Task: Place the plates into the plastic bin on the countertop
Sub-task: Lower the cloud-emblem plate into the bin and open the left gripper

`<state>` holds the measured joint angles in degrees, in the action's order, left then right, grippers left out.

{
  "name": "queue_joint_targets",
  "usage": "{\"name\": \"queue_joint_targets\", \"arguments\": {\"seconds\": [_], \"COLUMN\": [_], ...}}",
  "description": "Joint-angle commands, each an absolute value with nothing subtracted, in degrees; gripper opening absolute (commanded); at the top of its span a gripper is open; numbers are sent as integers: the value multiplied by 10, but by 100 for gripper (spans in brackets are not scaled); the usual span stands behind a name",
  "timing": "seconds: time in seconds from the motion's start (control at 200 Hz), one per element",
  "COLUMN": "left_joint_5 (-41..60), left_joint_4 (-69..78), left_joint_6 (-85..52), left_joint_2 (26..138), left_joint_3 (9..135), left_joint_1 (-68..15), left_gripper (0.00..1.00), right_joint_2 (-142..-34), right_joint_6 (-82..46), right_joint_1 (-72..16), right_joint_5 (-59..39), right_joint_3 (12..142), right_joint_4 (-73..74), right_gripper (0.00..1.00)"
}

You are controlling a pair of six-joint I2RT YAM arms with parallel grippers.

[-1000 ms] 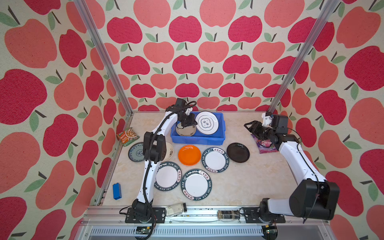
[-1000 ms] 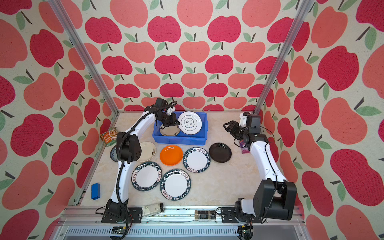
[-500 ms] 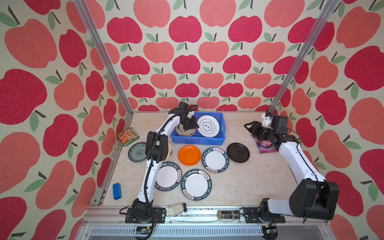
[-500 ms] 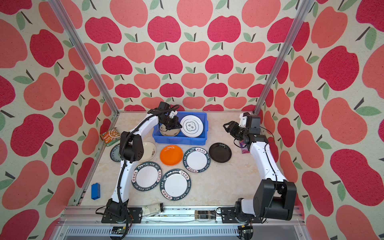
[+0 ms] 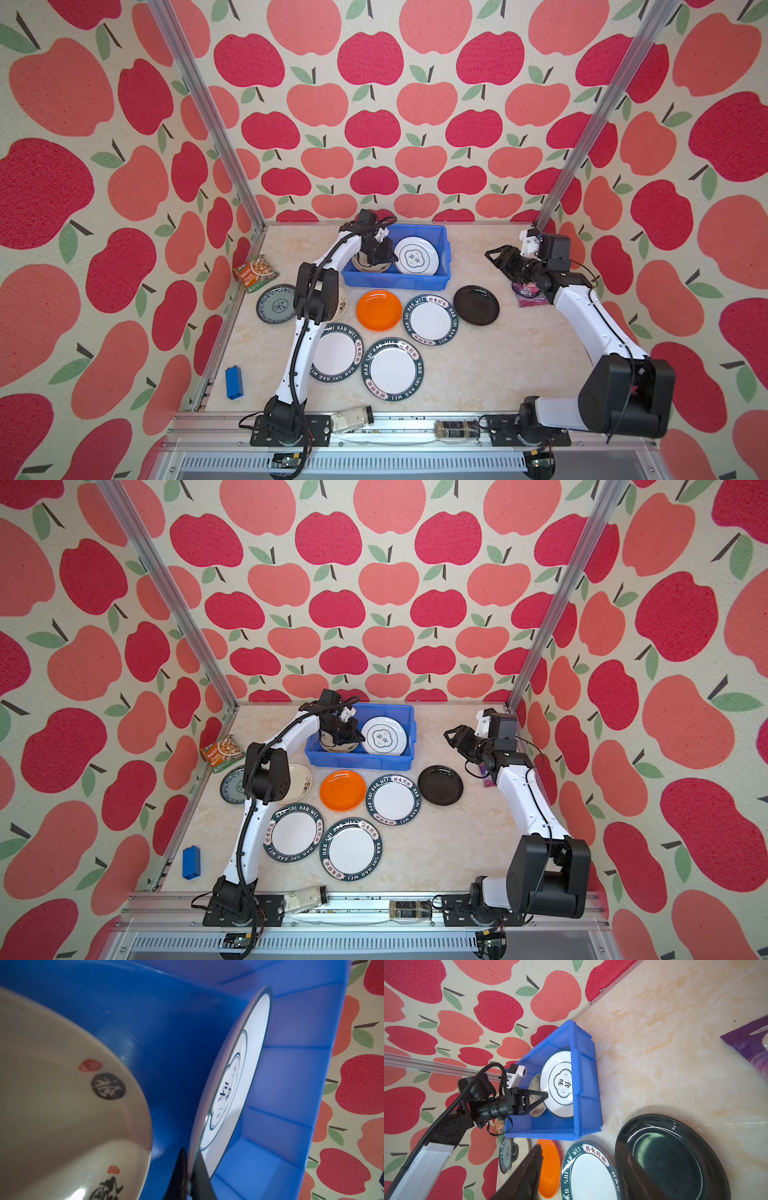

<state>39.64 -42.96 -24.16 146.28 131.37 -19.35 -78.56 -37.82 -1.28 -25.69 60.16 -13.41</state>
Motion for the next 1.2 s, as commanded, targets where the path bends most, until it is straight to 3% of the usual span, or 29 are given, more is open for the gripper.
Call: {"name": "queue_joint_targets", "arguments": {"seconds": [0.0, 0.145, 0.445, 1.196], "left_joint_5": [398, 384, 357, 296], "left_joint_4": [-428, -441, -470, -509], "left_joint_6": [-237, -227, -211, -170], "left_joint_2": [1475, 1480, 1489, 1494], "left_joint_3": [1319, 1330, 1361, 1379], "left_joint_1": [-193, -194, -197, -205], "left_gripper": [0, 14, 32, 52], "right_joint_2": [-793, -799, -802, -771], "right_joint_6": [-387, -387, -378, -340], "right_joint_1": [-18, -23, -31, -41], "right_joint_5": [-267, -266, -253, -208], "right_joint_3": [594, 596, 600, 583], "right_joint_4": [-117, -114, -125, -162], "right_gripper": [59, 59, 59, 60]}}
